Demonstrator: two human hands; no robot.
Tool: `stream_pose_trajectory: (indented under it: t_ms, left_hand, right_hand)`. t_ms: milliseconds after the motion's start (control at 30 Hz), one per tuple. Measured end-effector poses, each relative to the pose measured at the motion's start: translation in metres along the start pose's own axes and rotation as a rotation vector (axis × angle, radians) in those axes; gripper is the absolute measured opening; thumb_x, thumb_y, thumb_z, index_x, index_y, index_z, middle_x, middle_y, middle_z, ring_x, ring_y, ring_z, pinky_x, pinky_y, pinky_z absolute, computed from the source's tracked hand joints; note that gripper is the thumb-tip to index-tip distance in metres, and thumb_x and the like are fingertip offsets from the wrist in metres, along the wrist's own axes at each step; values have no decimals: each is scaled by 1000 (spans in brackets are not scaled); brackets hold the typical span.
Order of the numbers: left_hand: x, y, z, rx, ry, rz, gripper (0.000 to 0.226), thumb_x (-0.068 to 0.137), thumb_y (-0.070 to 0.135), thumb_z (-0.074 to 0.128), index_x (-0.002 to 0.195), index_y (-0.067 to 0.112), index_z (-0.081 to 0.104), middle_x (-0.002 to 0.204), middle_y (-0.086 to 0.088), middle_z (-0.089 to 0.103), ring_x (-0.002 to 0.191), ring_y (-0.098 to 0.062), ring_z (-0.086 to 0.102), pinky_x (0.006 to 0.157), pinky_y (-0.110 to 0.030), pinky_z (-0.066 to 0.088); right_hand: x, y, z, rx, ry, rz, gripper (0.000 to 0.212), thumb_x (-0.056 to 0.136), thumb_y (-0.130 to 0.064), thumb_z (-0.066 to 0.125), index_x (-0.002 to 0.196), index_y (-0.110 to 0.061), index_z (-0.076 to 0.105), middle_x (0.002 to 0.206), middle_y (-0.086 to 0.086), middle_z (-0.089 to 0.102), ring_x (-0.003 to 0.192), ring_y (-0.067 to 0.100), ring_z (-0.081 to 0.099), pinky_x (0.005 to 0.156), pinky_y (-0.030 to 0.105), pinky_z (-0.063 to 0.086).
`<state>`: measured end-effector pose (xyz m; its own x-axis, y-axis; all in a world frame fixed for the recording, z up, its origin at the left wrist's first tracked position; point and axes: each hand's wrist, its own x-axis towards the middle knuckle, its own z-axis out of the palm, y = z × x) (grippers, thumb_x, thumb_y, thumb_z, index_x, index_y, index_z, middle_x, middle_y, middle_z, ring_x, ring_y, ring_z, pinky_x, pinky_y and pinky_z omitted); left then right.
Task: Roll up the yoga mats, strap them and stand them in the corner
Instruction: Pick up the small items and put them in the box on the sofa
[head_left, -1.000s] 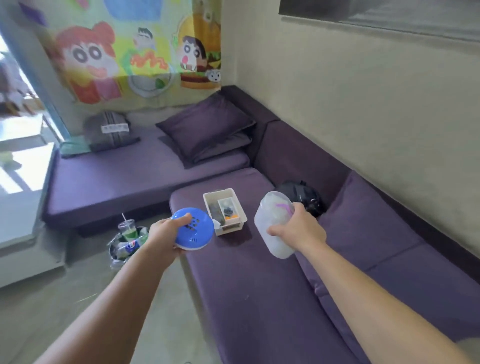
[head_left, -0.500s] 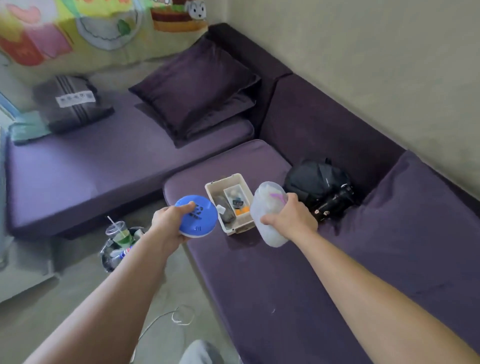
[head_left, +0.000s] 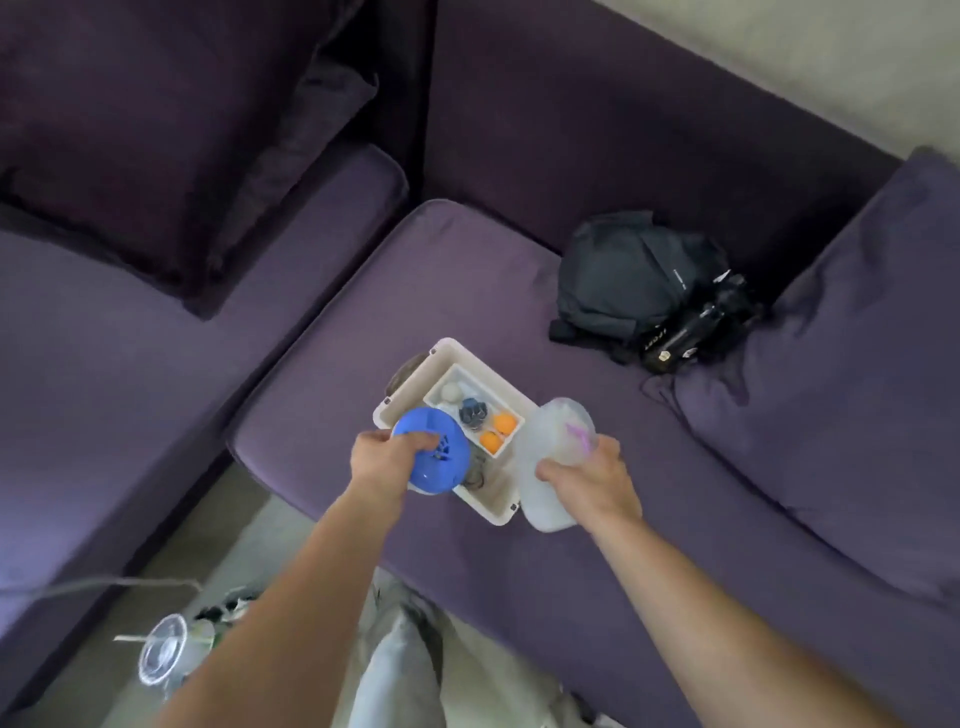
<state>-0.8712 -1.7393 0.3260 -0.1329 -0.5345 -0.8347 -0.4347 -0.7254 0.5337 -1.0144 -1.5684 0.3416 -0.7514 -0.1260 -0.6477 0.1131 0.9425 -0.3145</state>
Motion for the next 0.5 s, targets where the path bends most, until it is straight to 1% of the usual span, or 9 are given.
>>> stream_pose_trajectory:
  t_ms: [67, 100, 133, 233, 300, 333, 433, 500]
  left_hand:
    - [40, 5, 1, 74, -19, -31, 41, 67, 12, 87, 95, 6, 58, 95, -9, 62, 78, -26, 62, 61, -31, 47]
    - [60, 6, 0, 107, -23, -37, 44, 67, 14, 88, 99, 6, 58, 98, -10, 63, 82, -28, 63, 62, -32, 48]
    - [78, 6, 1, 132, -25, -41, 46, 67, 14, 88, 101, 5, 59, 101, -10, 64, 87, -29, 65, 65, -35, 51]
    - [127, 3, 7, 196, -40, -48, 52, 66, 18, 88, 107, 5, 59, 109, -13, 66, 99, -33, 66, 84, -48, 57]
    - [152, 1, 11, 202, -53, -35, 49, 63, 19, 89, 101, 5, 61, 108, -15, 69, 97, -34, 69, 88, -54, 57]
    - [162, 0, 13, 189, -53, -25, 44, 65, 18, 88, 97, 6, 62, 107, -15, 70, 95, -33, 70, 88, -53, 58]
    - [181, -2, 14, 136, -34, 3, 37, 71, 16, 86, 98, 10, 62, 103, -10, 71, 95, -28, 69, 88, -48, 57]
    - [187, -4, 11, 81, -25, 22, 25, 75, 13, 82, 87, 13, 59, 92, -6, 69, 87, -25, 67, 82, -42, 55]
  right_hand:
    - [16, -6, 28, -13, 5, 64, 82, 63, -49, 74, 131, -24, 36, 121, 0, 53, 104, 26, 59, 86, 40, 51]
    - [25, -9, 40, -25, 12, 76, 82, 64, -48, 75, 132, -25, 36, 124, -1, 51, 106, 26, 59, 86, 39, 51]
    - [37, -13, 52, -35, 15, 75, 82, 65, -46, 76, 134, -27, 35, 126, -2, 49, 108, 26, 59, 86, 39, 50]
    - [76, -25, 82, -58, 9, 16, 81, 67, -43, 77, 136, -31, 34, 130, -4, 46, 112, 24, 56, 83, 37, 49]
    - [101, -38, 100, -111, 33, -65, 81, 68, -43, 76, 135, -30, 33, 130, -4, 47, 114, 24, 54, 77, 34, 46]
    - [114, -45, 110, -151, 46, -124, 83, 67, -43, 77, 136, -30, 33, 130, -4, 47, 116, 24, 53, 79, 34, 46]
    - [148, -66, 138, -265, 23, -321, 87, 66, -39, 77, 140, -31, 31, 130, -4, 46, 119, 23, 49, 88, 36, 47]
    - [165, -76, 155, -384, 2, -408, 89, 66, -37, 77, 141, -31, 29, 131, -2, 45, 121, 24, 47, 93, 38, 46]
